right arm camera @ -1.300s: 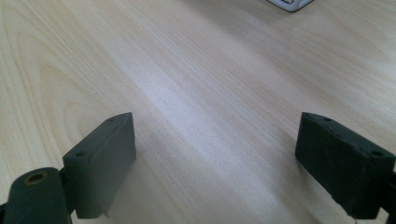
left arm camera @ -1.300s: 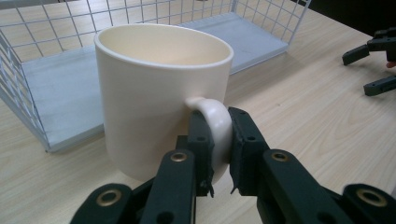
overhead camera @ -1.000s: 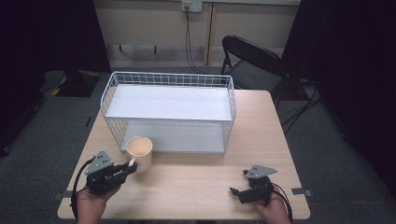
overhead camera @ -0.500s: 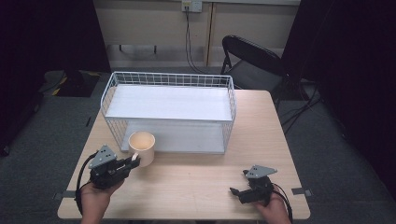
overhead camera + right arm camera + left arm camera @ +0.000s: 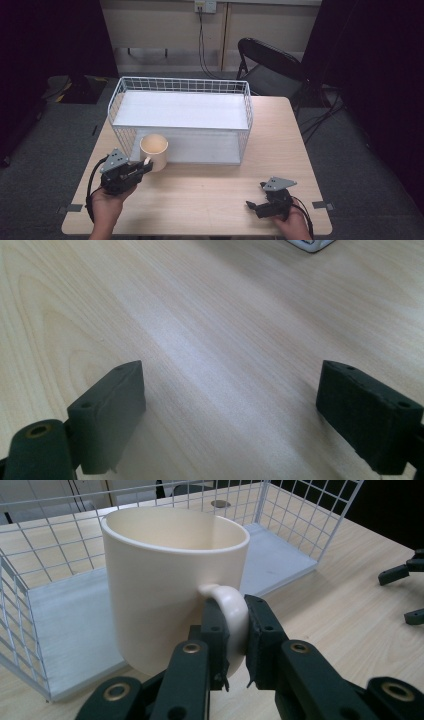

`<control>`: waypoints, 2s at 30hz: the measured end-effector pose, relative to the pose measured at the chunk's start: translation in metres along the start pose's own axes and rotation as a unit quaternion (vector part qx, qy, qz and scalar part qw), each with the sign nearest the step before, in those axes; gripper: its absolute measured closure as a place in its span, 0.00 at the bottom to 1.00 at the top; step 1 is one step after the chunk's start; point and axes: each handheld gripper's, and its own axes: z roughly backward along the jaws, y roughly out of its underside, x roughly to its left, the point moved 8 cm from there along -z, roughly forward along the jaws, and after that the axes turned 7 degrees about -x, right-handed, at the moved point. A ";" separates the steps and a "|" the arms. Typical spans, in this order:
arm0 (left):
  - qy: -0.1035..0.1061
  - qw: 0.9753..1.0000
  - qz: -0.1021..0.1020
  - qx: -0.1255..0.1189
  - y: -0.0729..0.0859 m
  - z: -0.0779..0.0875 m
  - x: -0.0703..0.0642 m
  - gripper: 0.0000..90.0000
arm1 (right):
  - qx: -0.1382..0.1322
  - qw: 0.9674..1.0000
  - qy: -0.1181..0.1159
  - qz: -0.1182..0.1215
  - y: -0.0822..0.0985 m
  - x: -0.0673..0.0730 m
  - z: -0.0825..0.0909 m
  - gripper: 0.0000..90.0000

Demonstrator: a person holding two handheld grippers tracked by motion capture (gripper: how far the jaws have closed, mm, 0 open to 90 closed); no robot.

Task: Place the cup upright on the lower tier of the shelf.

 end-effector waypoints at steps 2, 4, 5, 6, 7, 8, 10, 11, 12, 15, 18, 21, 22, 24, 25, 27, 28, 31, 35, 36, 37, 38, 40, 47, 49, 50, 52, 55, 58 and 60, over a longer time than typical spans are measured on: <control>-0.001 1.000 -0.001 0.000 -0.001 -0.002 0.000 0.90 | 0.000 1.000 0.000 0.000 0.000 0.000 0.000 0.13; -0.003 1.000 -0.003 -0.001 -0.003 -0.003 0.000 0.90 | 0.000 1.000 0.000 0.000 0.000 0.000 0.000 0.13; -0.005 1.000 -0.003 -0.002 -0.003 -0.004 0.000 0.90 | 0.000 1.000 0.000 0.000 0.000 0.000 0.000 0.13; -0.006 1.000 0.000 -0.004 -0.005 -0.006 0.000 0.90 | 0.000 1.000 0.000 0.000 0.000 0.000 0.000 0.13; -0.006 1.000 0.000 -0.004 -0.005 -0.006 0.000 0.90 | 0.000 1.000 0.000 0.000 0.000 0.000 0.000 0.13; -0.005 1.000 -0.002 -0.004 -0.005 -0.007 0.000 0.90 | 0.000 1.000 0.000 0.000 0.000 0.000 0.000 0.13; -0.008 1.000 -0.003 -0.003 -0.006 -0.010 0.000 0.90 | 0.000 1.000 0.000 0.000 0.000 0.000 0.000 0.13; -0.009 1.000 -0.003 -0.003 -0.006 -0.011 0.000 0.90 | 0.000 1.000 0.000 0.000 0.000 0.000 0.000 0.13; -0.009 1.000 -0.005 -0.002 -0.006 -0.013 0.000 0.90 | 0.000 1.000 0.000 0.000 0.000 0.000 0.000 0.13; -0.013 1.000 -0.006 -0.004 -0.008 -0.016 0.000 0.90 | 0.000 1.000 0.000 0.000 0.000 0.000 0.000 0.13; -0.015 1.000 -0.008 -0.004 -0.009 -0.019 0.001 0.90 | 0.000 1.000 0.000 0.000 0.000 0.000 0.000 0.13; -0.016 1.000 -0.012 -0.003 -0.010 -0.024 0.001 0.90 | 0.000 1.000 0.000 0.000 0.000 0.000 0.000 0.13; -0.016 1.000 -0.012 -0.003 -0.010 -0.024 0.001 0.90 | 0.000 1.000 0.000 0.000 0.000 0.000 0.000 0.13; -0.018 1.000 -0.012 -0.005 -0.010 -0.028 0.001 0.90 | 0.000 1.000 0.000 0.000 0.000 0.000 0.000 0.13; -0.018 1.000 -0.012 -0.005 -0.010 -0.028 0.001 0.90 | 0.000 1.000 0.000 0.000 0.000 0.000 0.000 0.13; -0.020 1.000 -0.012 -0.005 -0.011 -0.030 0.001 0.90 | 0.000 1.000 0.000 0.000 0.000 0.000 0.000 0.13; -0.020 1.000 -0.012 -0.005 -0.011 -0.032 0.001 0.90 | 0.000 1.000 0.000 0.000 0.000 0.000 0.000 0.13; -0.023 1.000 -0.012 -0.005 -0.012 -0.035 0.001 0.90 | 0.000 1.000 0.000 0.000 0.000 0.000 0.000 0.13; -0.026 1.000 -0.010 -0.008 -0.012 -0.040 0.003 0.90 | 0.000 1.000 0.000 0.000 0.000 0.000 0.000 0.13; -0.029 1.000 -0.009 -0.008 -0.011 -0.041 0.003 0.90 | 0.000 1.000 0.000 0.000 0.000 0.000 0.000 0.13; -0.030 0.999 -0.009 -0.009 -0.010 -0.043 0.004 0.90 | 0.000 1.000 0.000 0.000 0.000 0.000 0.000 0.13; -0.030 0.999 -0.009 -0.009 -0.010 -0.043 0.004 0.90 | 0.000 1.000 0.000 0.000 0.000 0.000 0.000 0.13; -0.033 0.999 -0.004 -0.009 -0.009 -0.047 0.004 0.90 | 0.000 1.000 0.000 0.000 0.000 0.000 0.000 0.13; -0.039 0.999 0.001 -0.009 -0.002 -0.056 0.005 0.90 | 0.000 1.000 0.000 0.000 0.000 0.000 0.000 0.13; -0.043 0.999 0.007 -0.009 0.001 -0.060 0.005 0.90 | 0.000 1.000 0.000 0.000 0.000 0.000 0.000 0.13; -0.043 0.999 0.007 -0.009 0.001 -0.060 0.005 0.90 | 0.000 1.000 0.000 0.000 0.000 0.000 0.000 0.13; -0.047 0.999 0.009 -0.009 0.003 -0.062 0.005 0.90 | 0.000 1.000 0.000 0.000 0.000 0.000 0.000 0.13; -0.049 0.999 0.008 -0.006 0.005 -0.065 0.007 0.90 | 0.000 1.000 0.000 0.000 0.000 0.000 0.000 0.13; -0.052 0.999 0.008 -0.004 0.008 -0.067 0.007 0.90 | 0.000 1.000 0.000 0.000 0.000 0.000 0.000 0.13; -0.056 0.998 0.010 -0.004 0.010 -0.069 0.008 0.90 | 0.000 1.000 0.000 0.000 0.000 0.000 0.000 0.13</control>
